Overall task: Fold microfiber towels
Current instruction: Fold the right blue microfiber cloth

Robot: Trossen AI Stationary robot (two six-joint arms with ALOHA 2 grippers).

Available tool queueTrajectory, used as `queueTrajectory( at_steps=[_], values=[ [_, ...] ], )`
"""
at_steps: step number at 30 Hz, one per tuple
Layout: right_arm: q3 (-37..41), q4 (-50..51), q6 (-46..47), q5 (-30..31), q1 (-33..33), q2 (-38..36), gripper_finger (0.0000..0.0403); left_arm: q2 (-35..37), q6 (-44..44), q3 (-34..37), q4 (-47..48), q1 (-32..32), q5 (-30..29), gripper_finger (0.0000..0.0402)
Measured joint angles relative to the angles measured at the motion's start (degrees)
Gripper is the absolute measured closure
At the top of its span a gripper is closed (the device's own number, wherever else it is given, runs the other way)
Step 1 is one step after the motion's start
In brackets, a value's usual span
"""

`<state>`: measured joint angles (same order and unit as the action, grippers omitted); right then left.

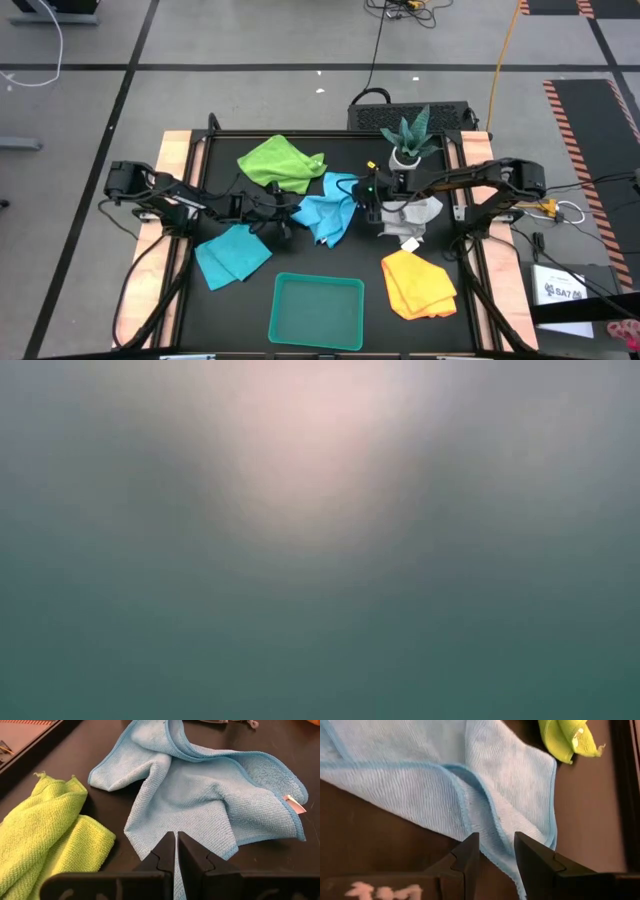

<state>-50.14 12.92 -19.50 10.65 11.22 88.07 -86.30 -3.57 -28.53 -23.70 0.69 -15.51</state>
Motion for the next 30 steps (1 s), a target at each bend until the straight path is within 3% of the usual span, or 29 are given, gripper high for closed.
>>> queueTrajectory(
  at_steps=[10,16,21,30],
  values=[
    [3.3,-6.7,-5.7,3.0,2.2,0.0,0.0289,0.0,-0.3,0.0,0.0,0.0,0.1,0.0378],
    [3.2,-8.1,-6.6,2.6,3.7,0.0,0.0289,0.0,-0.4,0.0,0.0,0.0,0.1,0.0378],
    [3.2,-7.9,-4.2,-2.1,4.9,0.0,0.0289,0.0,-0.4,0.0,0.0,0.0,0.3,0.0378],
    [3.9,-8.4,-3.8,-1.9,6.1,0.0,0.0289,0.0,-0.4,0.0,0.1,0.0,0.3,0.0378]
  ],
)
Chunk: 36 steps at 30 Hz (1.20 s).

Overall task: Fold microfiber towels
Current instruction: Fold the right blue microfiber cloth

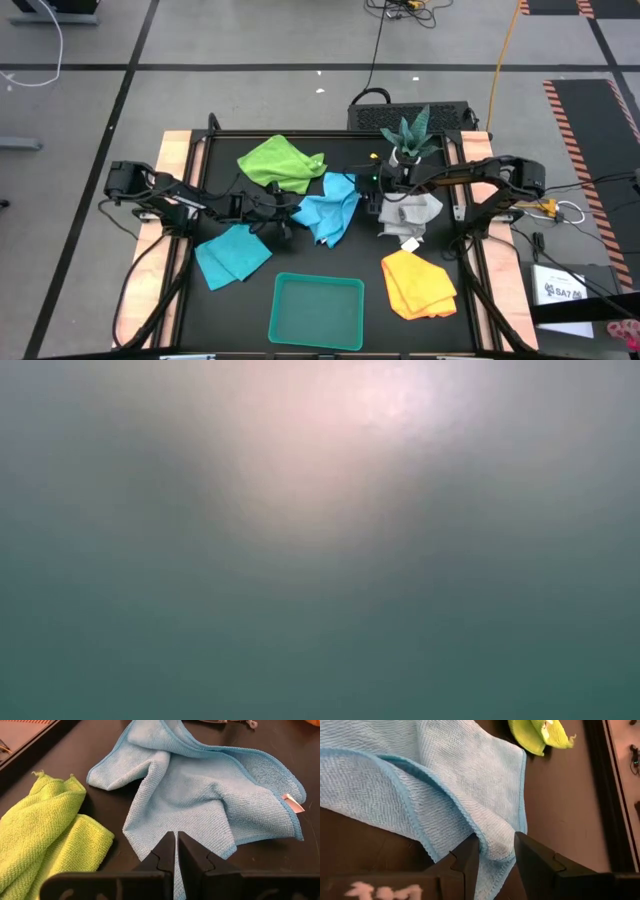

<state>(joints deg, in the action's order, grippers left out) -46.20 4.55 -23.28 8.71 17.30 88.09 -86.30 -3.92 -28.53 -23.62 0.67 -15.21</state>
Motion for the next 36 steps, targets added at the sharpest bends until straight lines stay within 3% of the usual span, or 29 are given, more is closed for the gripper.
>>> queueTrajectory(
  at_steps=[10,18,26,32,36],
  values=[
    [3.9,-3.3,1.6,0.1,0.0,0.0,0.0295,0.0,-0.6,0.0,0.0,0.0,0.1,0.0378],
    [4.1,-6.8,1.6,0.1,0.0,0.0,0.0395,0.0,-3.0,0.0,0.0,0.0,2.5,0.0378],
    [4.1,-7.6,3.7,0.2,0.0,0.0,0.0400,-5.5,-5.2,0.0,-7.0,-1.0,9.9,0.0378],
    [4.1,-7.6,4.1,0.2,0.0,0.0,0.0401,-9.9,-3.4,-3.2,-4.8,-5.6,5.6,0.0376],
    [4.1,-7.5,3.0,0.2,0.0,0.0,0.0402,-10.1,-2.6,-7.0,-0.7,-6.9,3.9,0.0352]
  ],
)
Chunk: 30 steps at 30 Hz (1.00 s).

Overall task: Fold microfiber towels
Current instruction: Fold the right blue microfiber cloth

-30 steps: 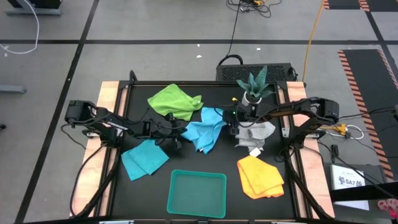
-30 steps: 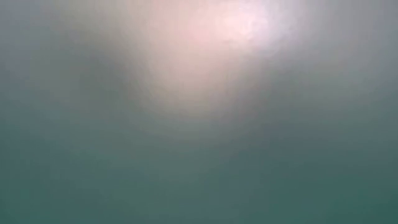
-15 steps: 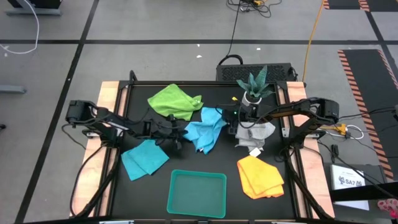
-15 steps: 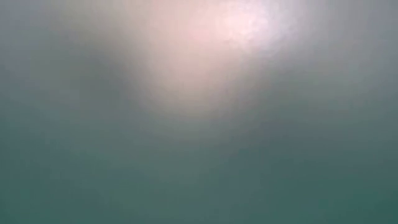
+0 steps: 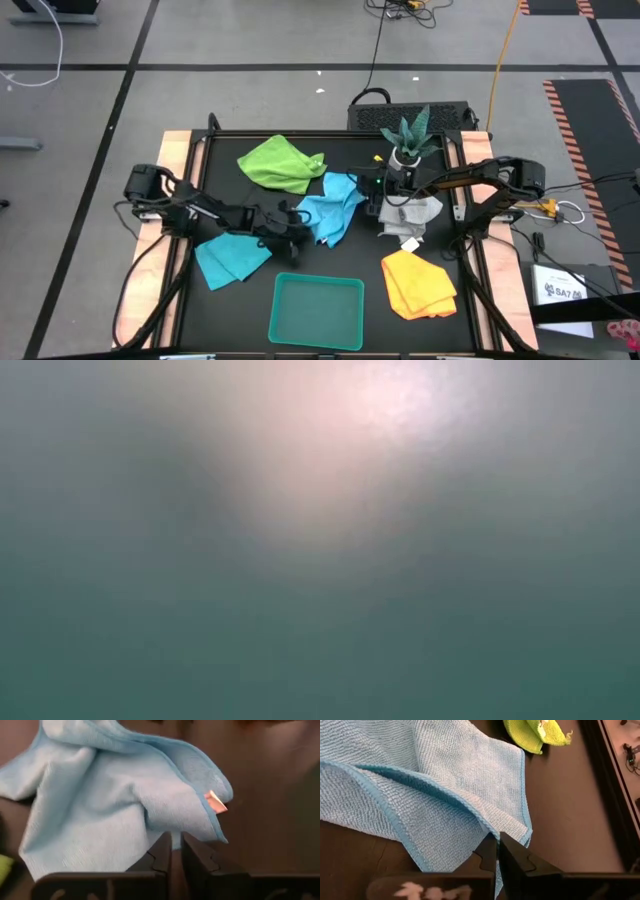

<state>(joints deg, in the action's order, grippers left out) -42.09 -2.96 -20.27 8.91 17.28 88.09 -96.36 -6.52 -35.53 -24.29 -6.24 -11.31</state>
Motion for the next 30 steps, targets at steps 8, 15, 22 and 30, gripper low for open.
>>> queueTrajectory(
  at_steps=[8,15,22,30],
  values=[
    [0.0,0.2,-0.6,0.0,0.0,0.0,0.0402,0.2,-2.4,-8.3,16.3,-1.6,0.1,0.0267],
    [0.0,0.1,-0.9,0.0,0.0,0.0,0.0402,0.2,1.3,-10.9,18.2,-4.8,-2.4,0.0239],
    [0.0,0.1,-0.5,0.0,0.0,0.0,0.0403,-1.8,5.0,-11.0,17.7,-7.6,-10.3,0.0248],
    [0.0,0.1,0.5,0.0,0.0,0.0,0.0403,-8.2,7.8,-12.3,15.4,-7.9,-11.4,0.0249]
  ],
)
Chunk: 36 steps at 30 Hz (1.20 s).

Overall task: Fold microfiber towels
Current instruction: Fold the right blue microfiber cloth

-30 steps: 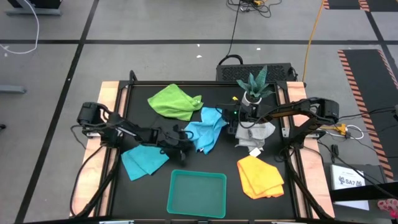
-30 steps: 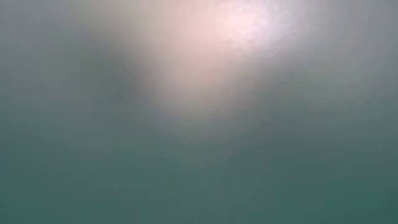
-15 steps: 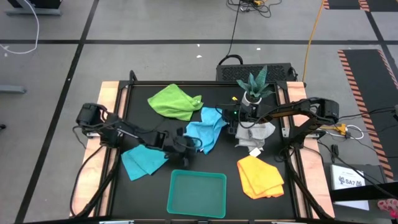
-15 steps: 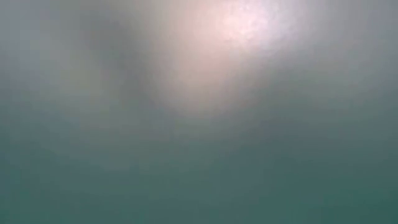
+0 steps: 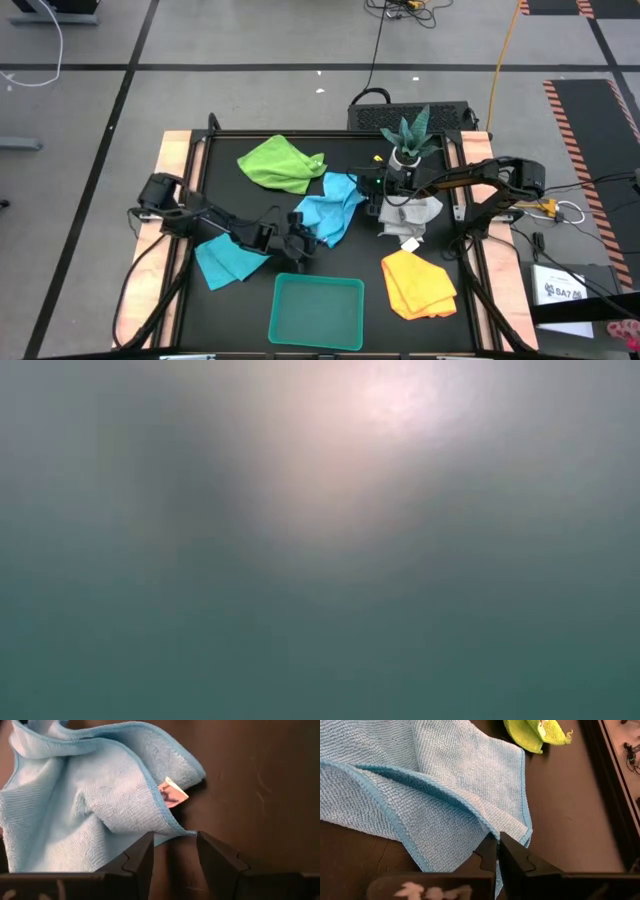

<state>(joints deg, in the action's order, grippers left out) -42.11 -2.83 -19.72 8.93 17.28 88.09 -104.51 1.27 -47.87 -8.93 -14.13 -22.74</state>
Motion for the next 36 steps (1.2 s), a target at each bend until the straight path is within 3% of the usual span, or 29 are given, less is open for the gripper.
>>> queueTrajectory(
  at_steps=[6,21,29,36],
  values=[
    [0.0,0.2,0.6,-0.1,0.0,0.0,0.0403,-0.9,2.1,-3.3,-0.3,1.2,0.0,0.0249],
    [0.0,0.8,1.0,-0.2,0.0,0.0,0.0403,-0.9,0.6,-3.8,1.5,3.2,-3.3,0.0249],
    [0.0,0.9,1.0,-0.2,0.0,0.0,0.0403,-0.8,-12.0,-4.8,1.5,3.2,-2.1,0.0249],
    [0.0,0.9,1.0,-0.2,0.0,0.0,0.0403,-0.8,-26.1,-6.9,1.5,3.6,4.0,0.0250]
  ],
)
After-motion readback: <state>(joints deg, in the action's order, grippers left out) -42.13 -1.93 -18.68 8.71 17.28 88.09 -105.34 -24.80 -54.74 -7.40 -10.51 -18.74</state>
